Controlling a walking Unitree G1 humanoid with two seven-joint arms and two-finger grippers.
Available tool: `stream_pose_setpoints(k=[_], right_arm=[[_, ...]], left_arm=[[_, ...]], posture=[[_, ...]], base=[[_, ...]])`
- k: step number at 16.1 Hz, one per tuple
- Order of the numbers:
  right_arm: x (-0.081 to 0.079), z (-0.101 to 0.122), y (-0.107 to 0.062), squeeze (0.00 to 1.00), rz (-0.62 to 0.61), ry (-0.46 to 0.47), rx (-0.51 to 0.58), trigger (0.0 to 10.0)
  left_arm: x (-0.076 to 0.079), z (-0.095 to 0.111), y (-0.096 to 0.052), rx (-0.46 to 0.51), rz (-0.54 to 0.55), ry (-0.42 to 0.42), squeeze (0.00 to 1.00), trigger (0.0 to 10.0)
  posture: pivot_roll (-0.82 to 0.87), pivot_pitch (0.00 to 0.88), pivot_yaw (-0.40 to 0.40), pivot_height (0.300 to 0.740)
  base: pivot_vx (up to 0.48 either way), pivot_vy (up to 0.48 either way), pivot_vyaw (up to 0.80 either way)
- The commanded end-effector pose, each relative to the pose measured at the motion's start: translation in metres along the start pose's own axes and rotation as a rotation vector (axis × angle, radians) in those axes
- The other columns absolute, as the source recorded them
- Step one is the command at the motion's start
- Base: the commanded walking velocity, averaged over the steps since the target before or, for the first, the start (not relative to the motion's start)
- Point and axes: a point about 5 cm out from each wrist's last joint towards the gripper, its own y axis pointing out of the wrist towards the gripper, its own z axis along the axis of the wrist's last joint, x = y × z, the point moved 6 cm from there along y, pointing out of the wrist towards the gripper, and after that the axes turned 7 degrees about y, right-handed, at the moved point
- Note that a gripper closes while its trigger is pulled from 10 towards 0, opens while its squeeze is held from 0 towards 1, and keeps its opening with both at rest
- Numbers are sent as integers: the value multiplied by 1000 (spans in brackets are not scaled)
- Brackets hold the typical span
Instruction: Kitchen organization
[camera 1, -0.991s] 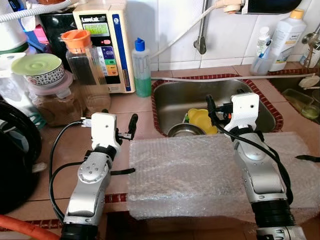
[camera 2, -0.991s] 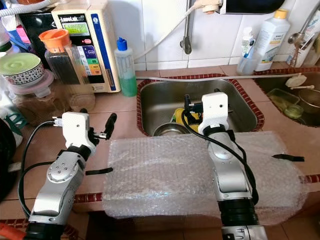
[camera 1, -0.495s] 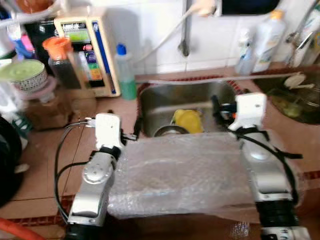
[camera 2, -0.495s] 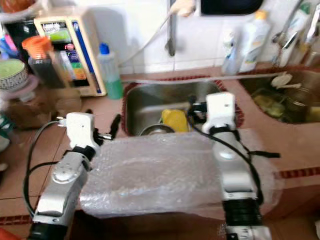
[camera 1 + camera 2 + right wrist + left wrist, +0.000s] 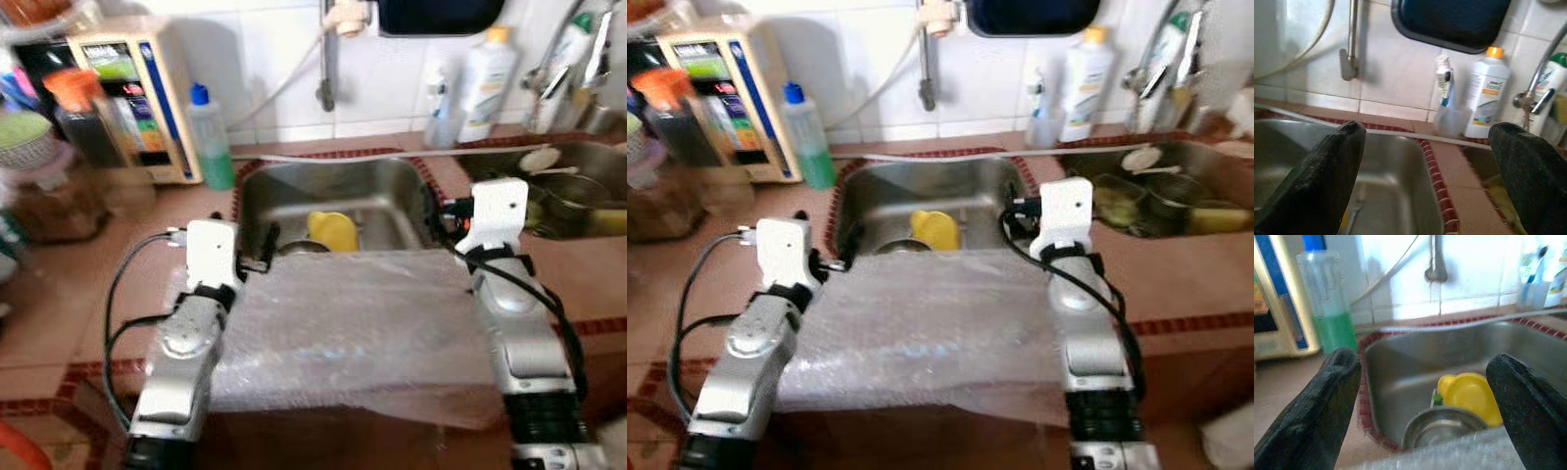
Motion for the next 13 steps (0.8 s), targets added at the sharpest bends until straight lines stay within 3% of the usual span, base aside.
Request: stream_pose_setpoints(k=[1,8,13], right_arm=[[-7,5,1,0,21,0,15,10000],[-9,5,2,0,20,1,14,10000],[-13,4,3,0,18,15,15,10000]], left_arm=[[-4,2,0,2,10,9,0,10000],[-2,2,1,3,-3,22,0,10000],[-4,2,2,-1,5,8,0,10000]], posture=[[-230,12,70,740],[-229,10,72,740],[-223,5,78,740]], base=[[0,-405,0],[0,-404,0],[0,0,0]])
